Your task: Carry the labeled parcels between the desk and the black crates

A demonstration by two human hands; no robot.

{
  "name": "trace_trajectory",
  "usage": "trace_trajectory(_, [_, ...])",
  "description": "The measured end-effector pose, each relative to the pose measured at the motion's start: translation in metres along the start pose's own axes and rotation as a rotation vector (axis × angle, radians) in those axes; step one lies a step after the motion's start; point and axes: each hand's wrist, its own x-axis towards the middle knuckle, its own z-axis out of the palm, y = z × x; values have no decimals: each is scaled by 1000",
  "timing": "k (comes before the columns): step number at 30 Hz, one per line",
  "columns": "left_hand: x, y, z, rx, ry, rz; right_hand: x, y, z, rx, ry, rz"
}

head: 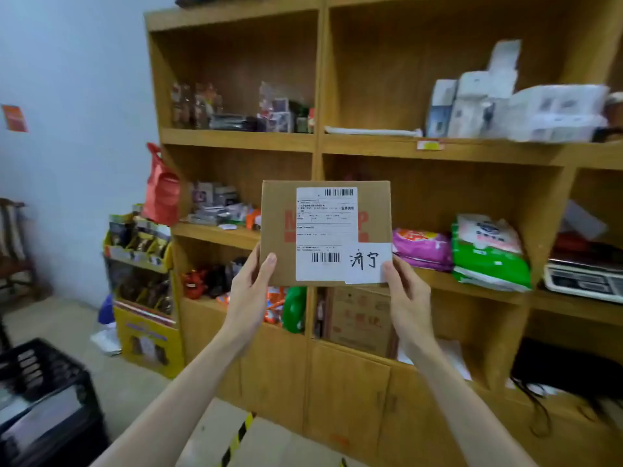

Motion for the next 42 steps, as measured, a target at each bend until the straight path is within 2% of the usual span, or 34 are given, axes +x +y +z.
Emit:
trace_trajectory(9, [-17, 34, -128, 170, 432, 29, 22, 20, 166, 305, -408, 11])
trace_trajectory(14, [-56, 48, -162, 281, 651, 31, 8, 21, 225, 406, -587, 36])
trace_trajectory(22, [-107, 71, -197, 447, 903, 30, -40, 16, 287, 569, -802, 67])
trace_trajectory(27, [-110, 71, -209, 475, 963, 40, -51, 13, 303, 602, -838, 96])
trace_trajectory(33, [-95, 56, -232, 480, 940, 47, -48, 26, 331, 569, -856, 148])
trace_trajectory(42, [-51, 37, -318, 437, 888, 29, -27, 20, 416, 522, -848, 96])
